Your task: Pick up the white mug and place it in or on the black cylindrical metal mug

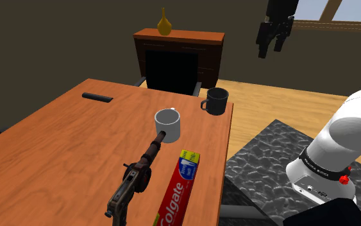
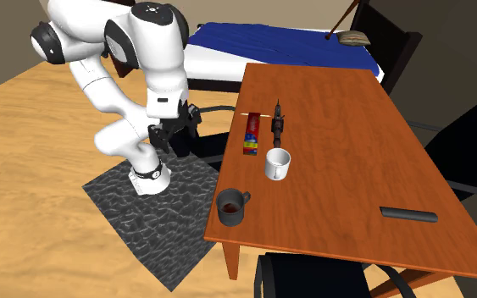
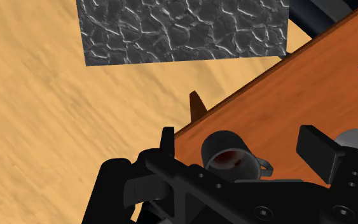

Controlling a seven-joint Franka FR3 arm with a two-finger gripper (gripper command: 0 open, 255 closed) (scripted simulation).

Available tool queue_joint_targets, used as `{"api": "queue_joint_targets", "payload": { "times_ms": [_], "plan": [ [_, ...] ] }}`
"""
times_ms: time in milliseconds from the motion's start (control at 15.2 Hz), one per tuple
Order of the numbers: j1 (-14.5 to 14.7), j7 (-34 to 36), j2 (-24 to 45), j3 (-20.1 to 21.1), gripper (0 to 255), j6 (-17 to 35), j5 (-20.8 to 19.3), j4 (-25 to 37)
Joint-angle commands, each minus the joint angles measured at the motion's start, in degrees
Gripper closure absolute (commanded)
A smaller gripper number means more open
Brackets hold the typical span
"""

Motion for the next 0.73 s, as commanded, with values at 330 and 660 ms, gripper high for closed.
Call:
{"api": "queue_joint_targets", "payload": {
  "times_ms": [330, 660],
  "plan": [
    [1.8, 4.9, 4.7, 5.1, 0, 6.3, 3.6, -1.2],
    [3.4, 9.7, 11.0, 10.2, 0, 12.6, 6.3, -0.6]
  ]
}}
